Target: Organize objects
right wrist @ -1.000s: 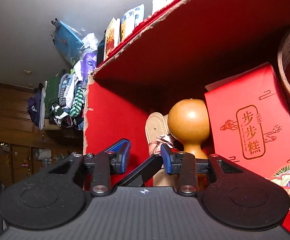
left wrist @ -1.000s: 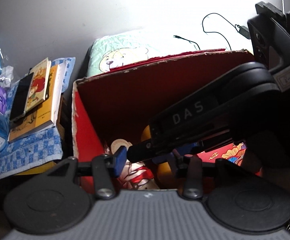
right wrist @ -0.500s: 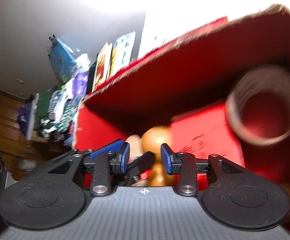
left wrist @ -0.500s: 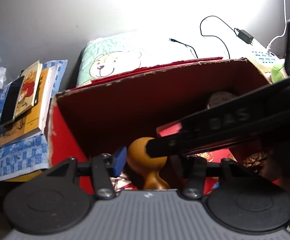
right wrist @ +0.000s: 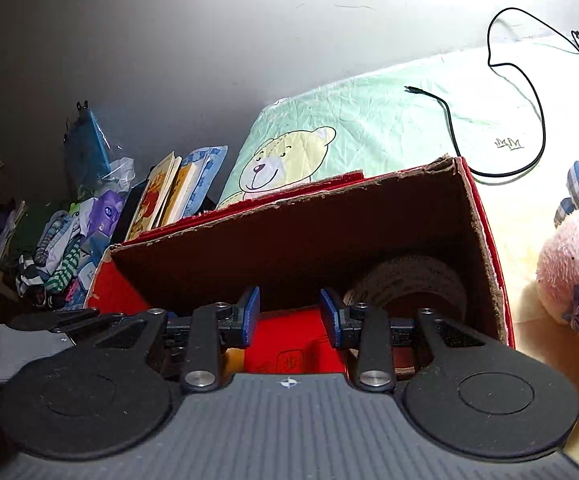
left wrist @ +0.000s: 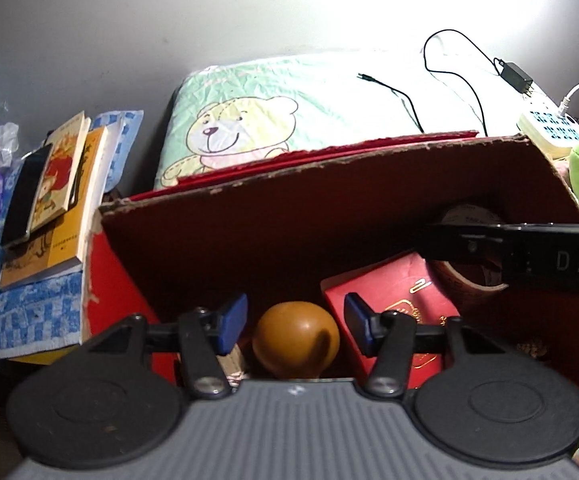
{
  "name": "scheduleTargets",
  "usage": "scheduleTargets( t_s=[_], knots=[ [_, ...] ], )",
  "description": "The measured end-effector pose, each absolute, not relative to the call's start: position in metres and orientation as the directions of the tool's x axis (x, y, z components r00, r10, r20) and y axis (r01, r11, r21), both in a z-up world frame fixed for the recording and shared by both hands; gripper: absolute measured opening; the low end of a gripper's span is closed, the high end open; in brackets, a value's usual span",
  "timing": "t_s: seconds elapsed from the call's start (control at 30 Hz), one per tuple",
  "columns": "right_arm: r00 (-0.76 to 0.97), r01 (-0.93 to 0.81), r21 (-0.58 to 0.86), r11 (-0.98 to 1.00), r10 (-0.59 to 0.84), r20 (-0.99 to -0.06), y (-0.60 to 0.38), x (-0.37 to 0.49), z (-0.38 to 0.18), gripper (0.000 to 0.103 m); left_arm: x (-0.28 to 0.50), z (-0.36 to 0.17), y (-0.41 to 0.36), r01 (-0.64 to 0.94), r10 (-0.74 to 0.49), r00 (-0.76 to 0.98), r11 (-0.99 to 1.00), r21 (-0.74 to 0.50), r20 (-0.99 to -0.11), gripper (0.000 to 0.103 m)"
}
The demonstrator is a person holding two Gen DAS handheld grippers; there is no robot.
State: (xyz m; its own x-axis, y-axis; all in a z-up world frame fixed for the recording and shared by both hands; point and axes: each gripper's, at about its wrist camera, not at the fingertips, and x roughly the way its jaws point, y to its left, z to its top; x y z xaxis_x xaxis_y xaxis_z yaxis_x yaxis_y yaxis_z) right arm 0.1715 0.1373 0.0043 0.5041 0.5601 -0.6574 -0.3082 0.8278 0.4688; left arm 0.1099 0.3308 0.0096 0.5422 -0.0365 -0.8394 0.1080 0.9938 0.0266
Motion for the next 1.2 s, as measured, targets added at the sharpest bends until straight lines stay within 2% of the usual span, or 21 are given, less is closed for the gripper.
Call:
scheduleTargets(
  t_s=[0.37,0.73,0.8,0.87,1.07,1.2],
  knots=[
    [0.475,-0.295,0.474,0.830,0.557,-0.681,0.138,0.175,0.000,0.037,0.109,0.009,0.329,0.106,-0.022,0.548,0.993,0.044,-0.836,0.056],
    [0.505,-0.296,0.474,0.829,0.557,-0.659,0.136,0.172,0.003,0.037,0.107,0.004,0.327,0.110,-0.021,0.552,0.993,0.048,-0.834,0.056],
    [0.504,-0.298,0.475,0.828,0.559,-0.658,0.135,0.172,0.003,0.037,0.108,-0.002,0.319,0.117,0.033,0.549,0.986,0.115,-0.835,0.047],
    [0.505,-0.297,0.479,0.826,0.561,-0.655,0.135,0.172,0.003,0.037,0.105,0.000,0.316,0.114,0.060,0.578,0.982,0.154,-0.814,0.050],
    [0.511,-0.318,0.485,0.815,0.578,-0.636,0.135,0.170,0.004,0.037,0.107,-0.001,0.320,0.087,0.068,0.570,0.986,0.143,-0.819,0.052],
    [0.517,-0.320,0.488,0.812,0.581,-0.628,0.134,0.169,0.005,0.037,0.109,0.000,0.322,0.068,0.073,0.562,0.989,0.135,-0.824,0.064]
  ],
)
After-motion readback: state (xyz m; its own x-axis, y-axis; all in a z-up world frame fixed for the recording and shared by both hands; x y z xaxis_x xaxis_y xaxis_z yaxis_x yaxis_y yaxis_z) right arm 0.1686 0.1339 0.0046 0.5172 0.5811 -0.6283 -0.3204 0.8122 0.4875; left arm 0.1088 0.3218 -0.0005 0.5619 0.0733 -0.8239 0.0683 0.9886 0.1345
